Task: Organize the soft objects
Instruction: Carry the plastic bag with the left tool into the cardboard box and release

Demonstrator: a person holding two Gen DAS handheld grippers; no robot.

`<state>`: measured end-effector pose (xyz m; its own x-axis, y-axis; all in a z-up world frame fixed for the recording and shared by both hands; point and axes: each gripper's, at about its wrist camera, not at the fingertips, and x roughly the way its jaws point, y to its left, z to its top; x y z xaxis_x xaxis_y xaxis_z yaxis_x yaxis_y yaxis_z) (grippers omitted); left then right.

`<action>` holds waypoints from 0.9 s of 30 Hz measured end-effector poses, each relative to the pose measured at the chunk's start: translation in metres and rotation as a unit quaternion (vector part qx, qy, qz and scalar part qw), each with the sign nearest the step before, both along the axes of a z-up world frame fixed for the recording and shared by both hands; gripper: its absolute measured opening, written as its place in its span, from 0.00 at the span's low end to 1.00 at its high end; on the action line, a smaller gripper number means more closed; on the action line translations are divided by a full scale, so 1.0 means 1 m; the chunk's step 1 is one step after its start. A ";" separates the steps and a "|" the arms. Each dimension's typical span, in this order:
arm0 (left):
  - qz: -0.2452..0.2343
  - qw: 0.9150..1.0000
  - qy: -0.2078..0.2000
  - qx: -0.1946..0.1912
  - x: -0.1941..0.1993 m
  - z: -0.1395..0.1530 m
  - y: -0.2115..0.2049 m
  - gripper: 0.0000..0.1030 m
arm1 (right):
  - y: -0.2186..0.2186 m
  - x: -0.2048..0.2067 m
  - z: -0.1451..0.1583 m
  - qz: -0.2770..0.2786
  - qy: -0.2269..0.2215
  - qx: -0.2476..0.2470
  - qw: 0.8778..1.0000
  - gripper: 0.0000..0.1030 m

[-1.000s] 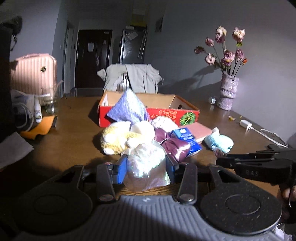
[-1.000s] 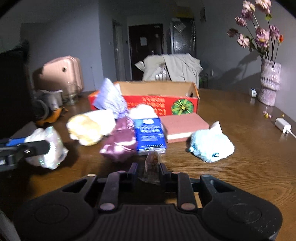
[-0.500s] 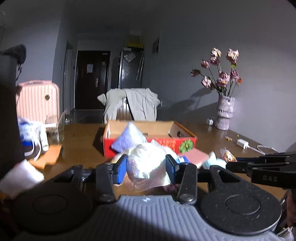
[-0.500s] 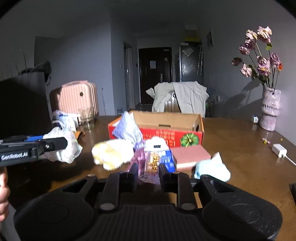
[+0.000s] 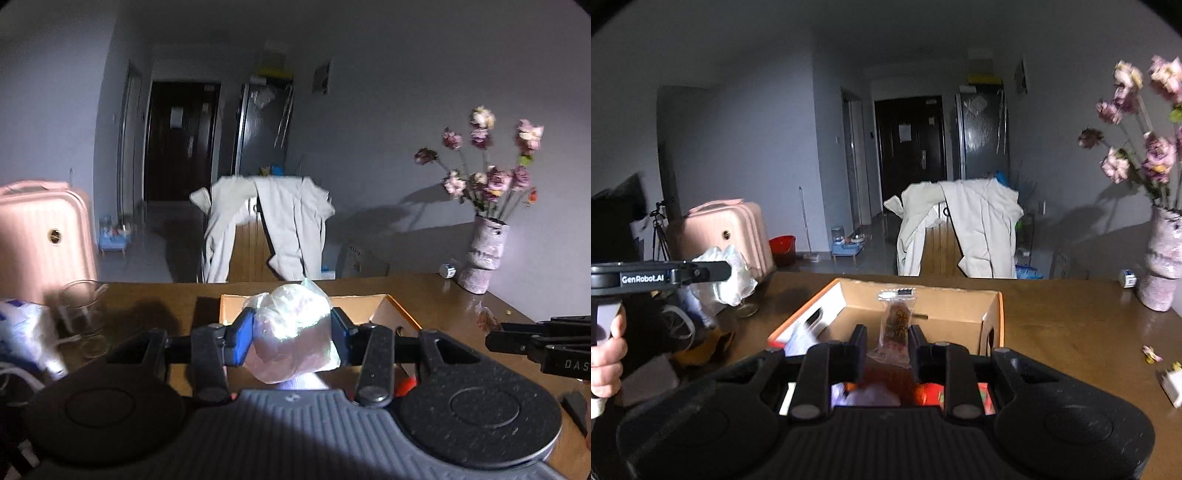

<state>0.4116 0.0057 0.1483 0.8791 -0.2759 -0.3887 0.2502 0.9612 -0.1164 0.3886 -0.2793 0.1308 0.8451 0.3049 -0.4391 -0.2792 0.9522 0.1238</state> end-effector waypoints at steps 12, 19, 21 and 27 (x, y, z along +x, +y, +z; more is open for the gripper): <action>0.005 0.985 0.173 0.021 0.207 -0.075 -0.015 0.44 | -0.002 0.219 -0.064 -0.055 0.149 -0.038 0.987 0.23; 0.014 0.974 0.223 0.042 0.258 -0.118 -0.024 0.46 | 0.002 0.275 -0.115 -0.075 0.200 -0.062 0.975 0.24; 0.011 0.974 0.223 0.047 0.265 -0.124 -0.025 0.51 | 0.003 0.283 -0.123 -0.077 0.210 -0.064 0.973 0.24; 0.012 0.972 0.229 0.058 0.276 -0.129 -0.030 0.69 | 0.010 0.292 -0.132 -0.070 0.215 -0.081 0.971 0.40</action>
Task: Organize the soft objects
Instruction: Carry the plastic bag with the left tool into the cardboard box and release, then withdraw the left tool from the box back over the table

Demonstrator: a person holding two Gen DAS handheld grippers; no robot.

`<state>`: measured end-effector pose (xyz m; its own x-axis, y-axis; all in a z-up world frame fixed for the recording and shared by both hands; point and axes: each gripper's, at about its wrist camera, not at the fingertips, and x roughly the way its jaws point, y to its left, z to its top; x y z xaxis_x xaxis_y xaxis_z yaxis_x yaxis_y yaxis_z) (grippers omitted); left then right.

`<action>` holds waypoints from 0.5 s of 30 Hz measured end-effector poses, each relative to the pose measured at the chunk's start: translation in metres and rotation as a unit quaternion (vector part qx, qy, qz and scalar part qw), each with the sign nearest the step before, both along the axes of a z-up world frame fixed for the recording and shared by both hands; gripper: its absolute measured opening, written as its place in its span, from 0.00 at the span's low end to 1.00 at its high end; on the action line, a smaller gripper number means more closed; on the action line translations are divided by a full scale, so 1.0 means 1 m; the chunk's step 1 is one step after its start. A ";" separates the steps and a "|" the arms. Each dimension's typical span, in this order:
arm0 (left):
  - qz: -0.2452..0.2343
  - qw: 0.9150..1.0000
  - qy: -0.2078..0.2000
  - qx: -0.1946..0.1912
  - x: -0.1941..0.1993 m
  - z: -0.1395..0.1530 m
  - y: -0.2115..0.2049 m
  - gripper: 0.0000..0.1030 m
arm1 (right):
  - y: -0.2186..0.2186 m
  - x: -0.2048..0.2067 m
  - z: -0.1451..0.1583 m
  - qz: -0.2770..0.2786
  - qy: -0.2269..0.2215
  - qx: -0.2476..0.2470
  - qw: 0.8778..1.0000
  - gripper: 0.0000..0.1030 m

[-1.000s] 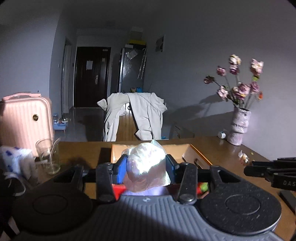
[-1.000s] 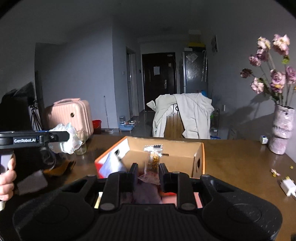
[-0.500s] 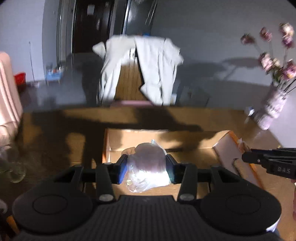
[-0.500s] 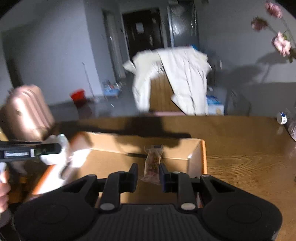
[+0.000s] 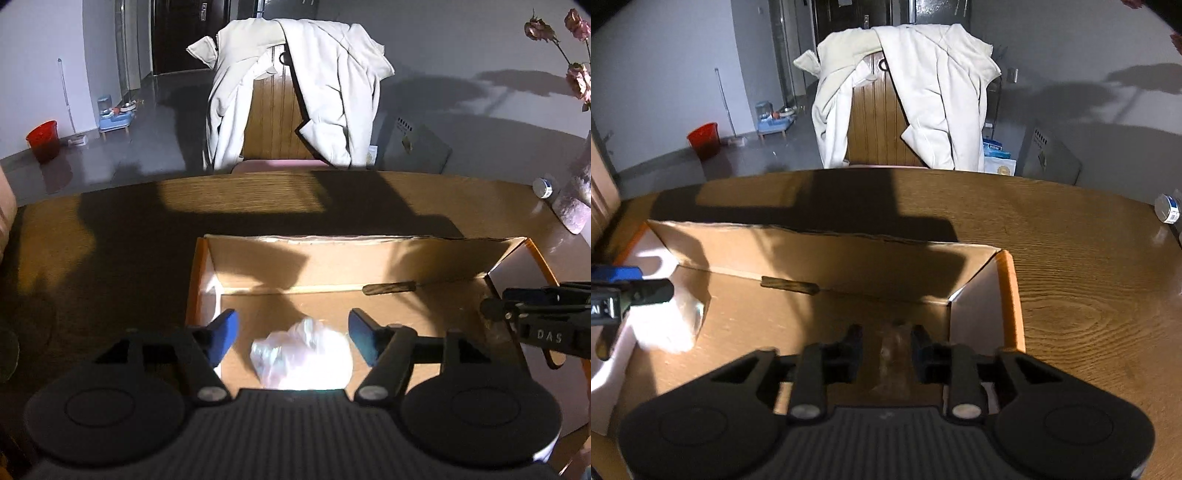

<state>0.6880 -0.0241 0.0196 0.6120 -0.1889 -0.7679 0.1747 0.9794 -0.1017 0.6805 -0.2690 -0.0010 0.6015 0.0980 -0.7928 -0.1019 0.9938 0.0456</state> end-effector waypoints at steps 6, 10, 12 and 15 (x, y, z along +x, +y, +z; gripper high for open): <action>-0.007 1.000 -0.010 0.002 -0.007 0.002 -0.003 0.76 | 0.007 -0.009 0.003 0.019 -0.021 -0.035 0.999 0.66; 0.004 1.000 -0.018 0.011 -0.022 0.005 -0.003 0.81 | 0.007 -0.018 0.008 0.026 -0.045 -0.060 0.997 0.66; 0.006 1.000 -0.018 0.011 -0.029 0.008 -0.002 0.81 | 0.006 -0.024 0.014 0.033 -0.054 -0.049 0.997 0.66; 0.011 0.999 -0.029 0.009 -0.045 0.022 0.001 0.81 | 0.005 -0.039 0.031 0.037 -0.067 -0.026 0.997 0.66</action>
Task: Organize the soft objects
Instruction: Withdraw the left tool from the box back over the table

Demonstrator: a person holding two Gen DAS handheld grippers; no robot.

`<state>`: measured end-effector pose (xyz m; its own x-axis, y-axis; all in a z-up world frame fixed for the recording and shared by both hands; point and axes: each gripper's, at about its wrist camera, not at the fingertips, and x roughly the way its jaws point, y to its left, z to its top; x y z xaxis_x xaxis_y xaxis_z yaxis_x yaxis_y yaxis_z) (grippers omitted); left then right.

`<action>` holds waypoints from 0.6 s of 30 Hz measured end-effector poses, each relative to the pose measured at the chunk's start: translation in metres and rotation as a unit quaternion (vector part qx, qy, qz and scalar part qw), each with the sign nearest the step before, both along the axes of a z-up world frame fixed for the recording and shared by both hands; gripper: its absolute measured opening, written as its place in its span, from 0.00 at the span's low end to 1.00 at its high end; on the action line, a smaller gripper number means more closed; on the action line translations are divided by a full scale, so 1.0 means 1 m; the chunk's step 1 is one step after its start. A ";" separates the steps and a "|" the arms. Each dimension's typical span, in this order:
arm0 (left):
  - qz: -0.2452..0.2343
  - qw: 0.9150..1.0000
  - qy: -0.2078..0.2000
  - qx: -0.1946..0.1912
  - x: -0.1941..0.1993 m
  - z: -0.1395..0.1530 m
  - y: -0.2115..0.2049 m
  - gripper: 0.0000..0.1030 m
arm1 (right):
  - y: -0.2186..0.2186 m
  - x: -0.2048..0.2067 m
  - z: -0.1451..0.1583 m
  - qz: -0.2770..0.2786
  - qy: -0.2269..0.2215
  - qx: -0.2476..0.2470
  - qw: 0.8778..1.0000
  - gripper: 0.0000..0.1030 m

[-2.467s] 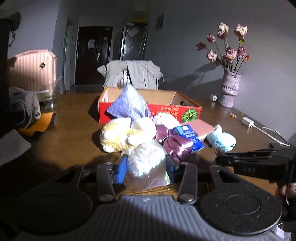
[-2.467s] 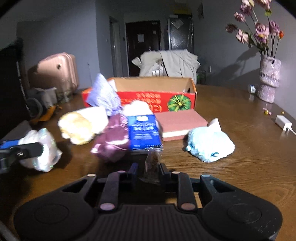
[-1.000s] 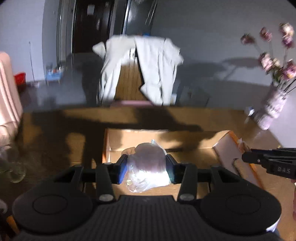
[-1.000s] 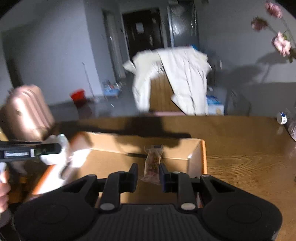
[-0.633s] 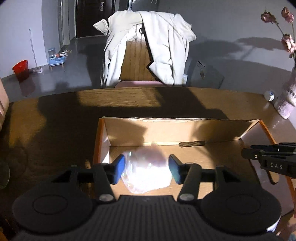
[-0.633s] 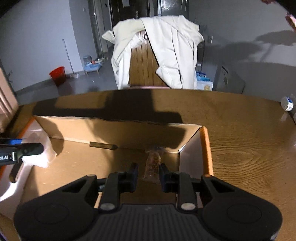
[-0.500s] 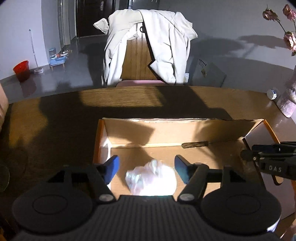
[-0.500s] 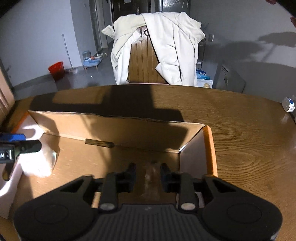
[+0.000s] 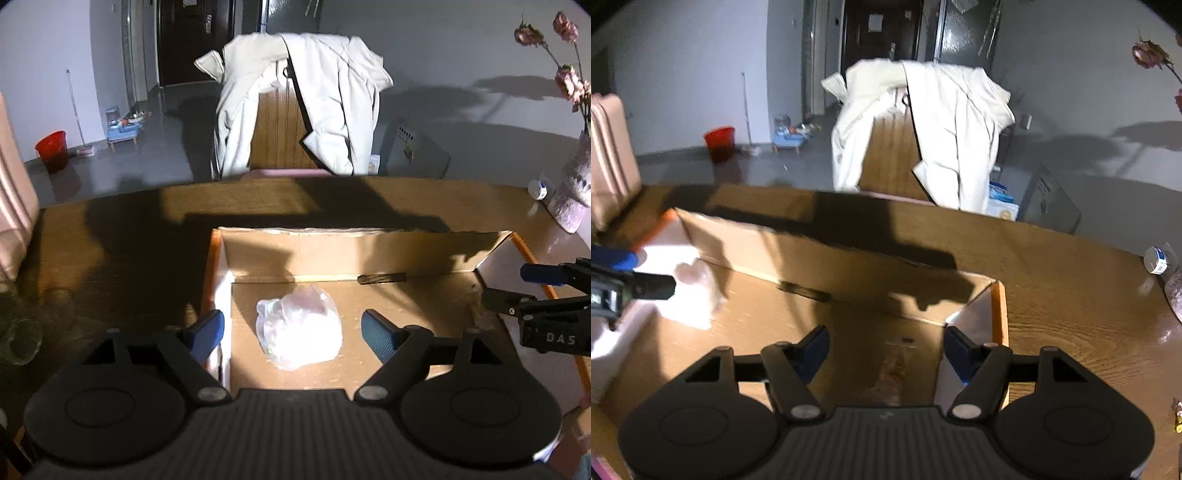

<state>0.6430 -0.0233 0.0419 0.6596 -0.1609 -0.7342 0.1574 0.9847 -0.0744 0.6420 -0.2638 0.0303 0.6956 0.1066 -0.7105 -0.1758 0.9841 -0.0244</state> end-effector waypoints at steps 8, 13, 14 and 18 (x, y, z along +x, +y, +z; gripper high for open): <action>0.003 0.997 -0.074 -0.004 -0.086 0.061 0.000 0.88 | -0.006 -0.077 0.051 0.008 -0.021 0.032 0.999 0.73; 0.004 0.993 -0.116 -0.007 -0.150 0.086 0.003 0.92 | -0.009 -0.144 0.074 0.010 -0.049 0.031 0.998 0.80; 0.003 0.992 -0.125 -0.005 -0.165 0.090 0.003 0.92 | -0.010 -0.158 0.078 0.011 -0.055 0.033 0.998 0.80; 0.002 0.987 -0.160 -0.007 -0.222 0.097 0.005 0.95 | -0.009 -0.219 0.090 0.018 -0.087 0.032 0.996 0.84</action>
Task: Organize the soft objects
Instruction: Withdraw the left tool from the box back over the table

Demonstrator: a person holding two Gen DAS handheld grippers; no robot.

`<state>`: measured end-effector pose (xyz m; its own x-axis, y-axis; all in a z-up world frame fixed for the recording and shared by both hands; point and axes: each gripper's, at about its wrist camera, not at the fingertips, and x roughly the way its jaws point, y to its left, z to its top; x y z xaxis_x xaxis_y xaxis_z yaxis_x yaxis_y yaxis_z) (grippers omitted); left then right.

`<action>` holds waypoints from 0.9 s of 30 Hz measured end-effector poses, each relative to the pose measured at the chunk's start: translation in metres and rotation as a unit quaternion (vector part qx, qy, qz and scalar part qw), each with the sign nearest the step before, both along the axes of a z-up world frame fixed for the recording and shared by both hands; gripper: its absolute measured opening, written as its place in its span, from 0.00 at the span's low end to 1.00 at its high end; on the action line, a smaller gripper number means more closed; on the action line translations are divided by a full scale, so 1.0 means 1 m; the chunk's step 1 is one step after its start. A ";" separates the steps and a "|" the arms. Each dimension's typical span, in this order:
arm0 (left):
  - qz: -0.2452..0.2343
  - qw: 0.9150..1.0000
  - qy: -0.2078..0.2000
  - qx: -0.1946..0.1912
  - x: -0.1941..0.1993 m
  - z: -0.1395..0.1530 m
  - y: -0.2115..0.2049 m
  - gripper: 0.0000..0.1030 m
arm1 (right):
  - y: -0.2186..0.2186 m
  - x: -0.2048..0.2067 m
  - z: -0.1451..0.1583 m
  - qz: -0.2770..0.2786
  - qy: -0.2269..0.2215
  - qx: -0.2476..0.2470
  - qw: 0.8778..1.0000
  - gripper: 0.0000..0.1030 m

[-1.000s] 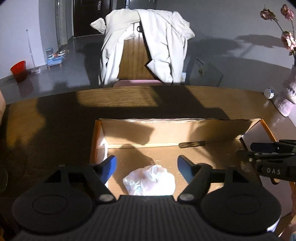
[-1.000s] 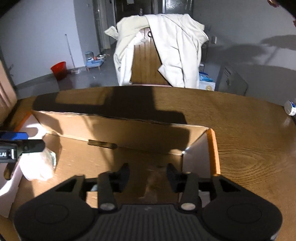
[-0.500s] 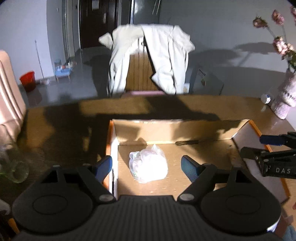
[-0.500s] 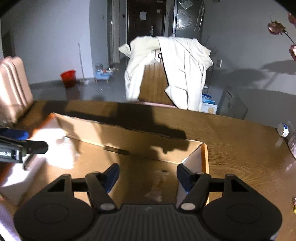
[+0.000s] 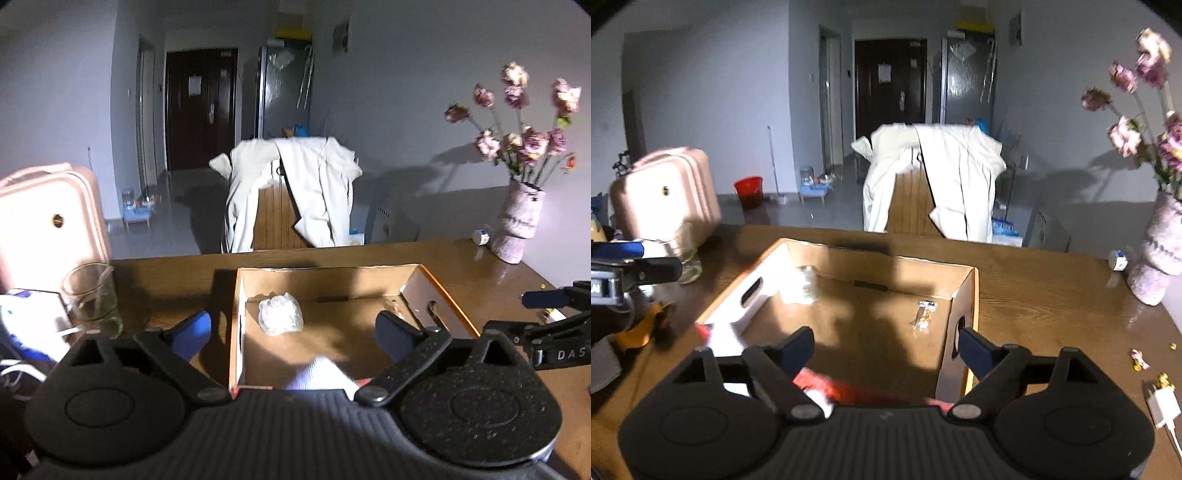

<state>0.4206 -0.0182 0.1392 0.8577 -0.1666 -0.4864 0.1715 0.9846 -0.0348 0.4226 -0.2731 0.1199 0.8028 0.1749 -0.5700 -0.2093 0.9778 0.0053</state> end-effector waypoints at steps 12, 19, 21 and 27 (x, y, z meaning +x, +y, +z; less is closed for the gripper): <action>0.003 0.996 -0.090 0.014 -0.170 -0.030 0.004 1.00 | 0.009 -0.173 -0.015 0.016 -0.090 0.038 0.995 0.97; 0.010 0.995 -0.099 0.009 -0.238 -0.061 0.007 1.00 | 0.021 -0.245 -0.053 0.003 -0.116 0.042 0.992 0.99; 0.013 0.994 -0.103 0.017 -0.251 -0.069 0.007 1.00 | 0.023 -0.263 -0.063 0.004 -0.119 0.049 0.992 0.99; 0.016 0.996 -0.091 0.002 -0.283 -0.094 0.012 1.00 | 0.032 -0.303 -0.083 0.006 -0.127 0.057 0.990 1.00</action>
